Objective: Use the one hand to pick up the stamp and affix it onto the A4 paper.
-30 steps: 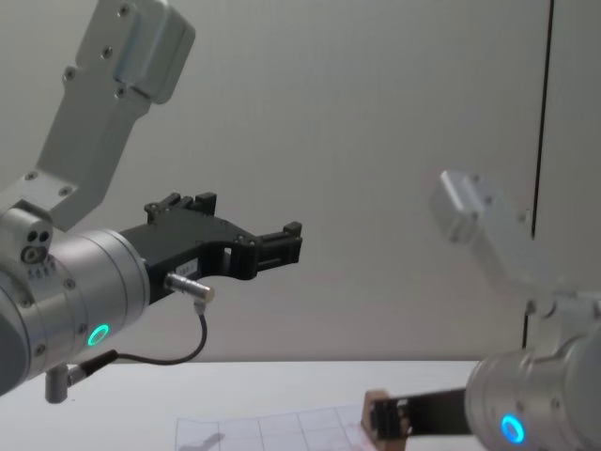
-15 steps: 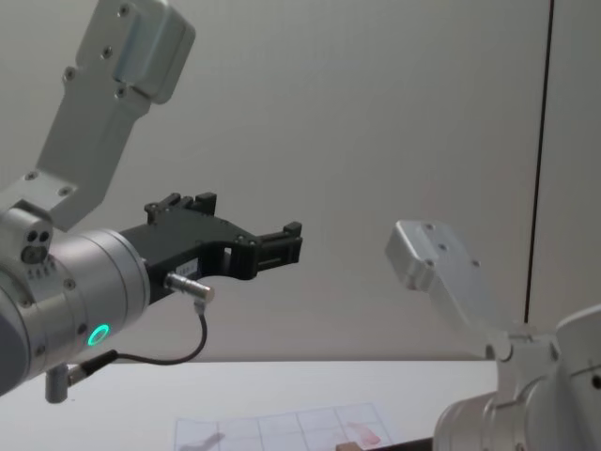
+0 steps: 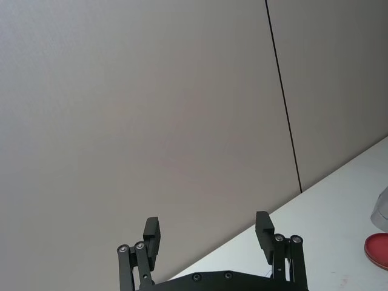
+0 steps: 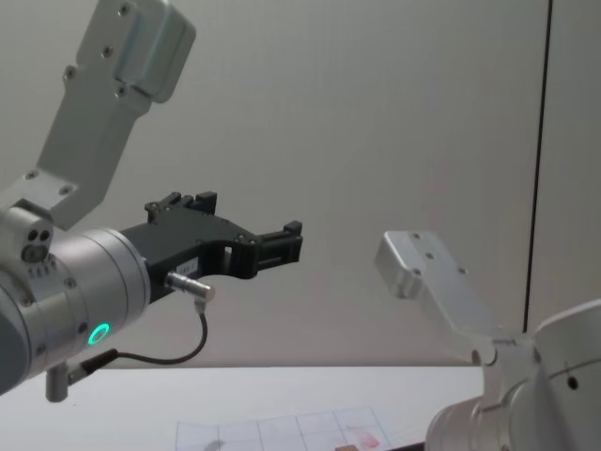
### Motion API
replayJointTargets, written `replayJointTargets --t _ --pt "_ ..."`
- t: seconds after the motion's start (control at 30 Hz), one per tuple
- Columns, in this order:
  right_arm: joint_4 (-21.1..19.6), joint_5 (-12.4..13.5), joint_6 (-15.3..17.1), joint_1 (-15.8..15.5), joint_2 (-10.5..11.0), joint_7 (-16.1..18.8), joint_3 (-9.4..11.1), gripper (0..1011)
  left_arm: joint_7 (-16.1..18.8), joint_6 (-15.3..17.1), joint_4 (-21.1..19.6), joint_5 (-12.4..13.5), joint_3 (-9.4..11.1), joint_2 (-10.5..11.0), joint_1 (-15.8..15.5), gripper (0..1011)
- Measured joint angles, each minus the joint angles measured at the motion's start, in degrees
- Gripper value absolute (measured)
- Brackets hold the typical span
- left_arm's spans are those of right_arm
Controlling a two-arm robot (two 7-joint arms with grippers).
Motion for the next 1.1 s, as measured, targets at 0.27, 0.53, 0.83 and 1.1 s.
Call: replayJointTargets --t 0.27,0.53,0.83,1.1 --pt "1.08 -0.15 0.70 0.74 -0.48 0.12 0.36 223 0.00 0.00 0.00 0.00 0.00 0.00 0.00 1001" --pt "0.55 -0.25 1.10 1.11 -0.82 0.26 0.69 223 0.00 0.00 0.00 0.00 0.00 0.00 0.00 1001" --pt "-3.74 -0.58 0.46 0.75 -0.72 -0.24 1.12 223 0.00 0.00 0.00 0.00 0.00 0.00 0.00 1001" --pt "-8.29 -0.04 -0.24 -0.38 0.09 -2.52 2.49 223 0.00 0.00 0.00 0.00 0.00 0.00 0.00 1001"
